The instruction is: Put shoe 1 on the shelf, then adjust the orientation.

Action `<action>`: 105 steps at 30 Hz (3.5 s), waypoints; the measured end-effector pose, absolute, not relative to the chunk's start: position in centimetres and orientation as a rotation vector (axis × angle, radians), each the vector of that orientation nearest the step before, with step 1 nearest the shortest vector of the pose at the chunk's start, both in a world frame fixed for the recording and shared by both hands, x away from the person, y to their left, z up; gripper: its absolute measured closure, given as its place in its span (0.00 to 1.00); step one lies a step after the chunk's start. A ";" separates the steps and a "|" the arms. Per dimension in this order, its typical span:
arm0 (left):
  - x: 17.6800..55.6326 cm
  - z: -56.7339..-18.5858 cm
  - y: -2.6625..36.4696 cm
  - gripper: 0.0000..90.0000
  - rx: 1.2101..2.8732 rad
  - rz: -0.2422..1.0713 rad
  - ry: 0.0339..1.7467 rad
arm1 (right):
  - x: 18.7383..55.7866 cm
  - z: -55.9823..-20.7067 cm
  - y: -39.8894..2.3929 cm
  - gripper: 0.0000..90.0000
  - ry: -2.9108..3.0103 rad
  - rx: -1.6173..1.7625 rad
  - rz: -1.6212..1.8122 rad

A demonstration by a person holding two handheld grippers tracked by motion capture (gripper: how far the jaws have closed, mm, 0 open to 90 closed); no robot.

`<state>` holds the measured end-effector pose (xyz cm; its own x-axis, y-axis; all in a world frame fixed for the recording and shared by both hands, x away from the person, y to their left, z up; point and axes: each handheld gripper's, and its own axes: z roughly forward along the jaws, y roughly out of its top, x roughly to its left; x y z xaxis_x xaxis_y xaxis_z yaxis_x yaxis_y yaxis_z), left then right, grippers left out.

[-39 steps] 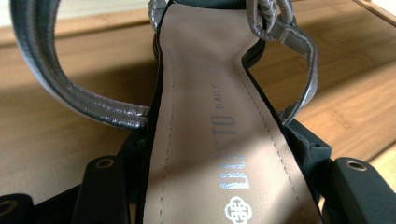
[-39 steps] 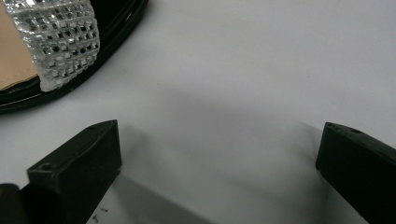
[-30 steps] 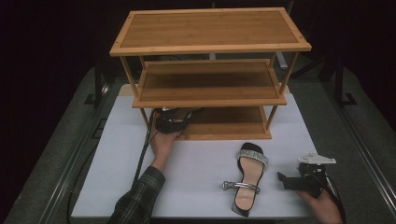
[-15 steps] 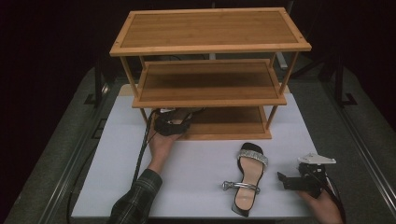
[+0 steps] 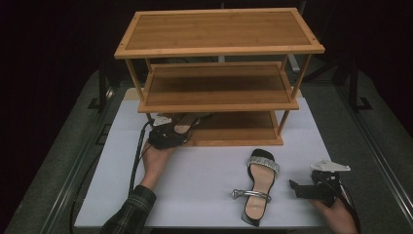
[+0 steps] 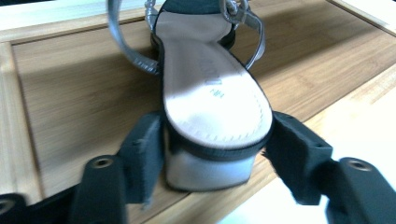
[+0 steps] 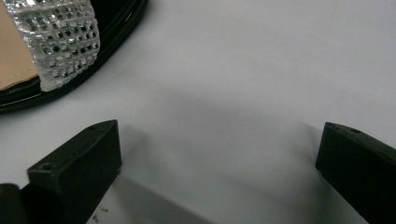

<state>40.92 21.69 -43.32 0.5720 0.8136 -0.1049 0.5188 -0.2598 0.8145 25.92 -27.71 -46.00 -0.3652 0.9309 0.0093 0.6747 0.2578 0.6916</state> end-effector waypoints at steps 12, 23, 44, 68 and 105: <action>40.0 -42.8 22.1 0.55 1.985 0.384 1.028 | 25.9 -46.0 -27.7 0.00 2.133 1.460 0.865; 40.1 -42.9 18.6 0.63 2.012 0.348 0.955 | 25.9 -46.0 -27.7 0.00 2.134 1.461 0.864; 40.4 -42.9 16.7 0.55 2.026 0.279 0.932 | 26.0 -46.0 -27.7 0.00 2.136 1.462 0.858; 32.8 -42.9 23.4 0.17 2.233 0.338 0.882 | 26.2 -43.3 -27.5 0.24 2.196 1.452 1.064; 27.4 -45.2 29.4 0.15 2.205 0.379 0.889 | 33.5 -42.5 -18.1 0.63 2.513 1.124 1.162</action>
<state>27.40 29.41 -45.21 0.7191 0.6949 0.0040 0.4839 -0.5049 0.7148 33.50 -18.12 -42.45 -0.7071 0.6883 0.1623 0.5696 0.4183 0.7076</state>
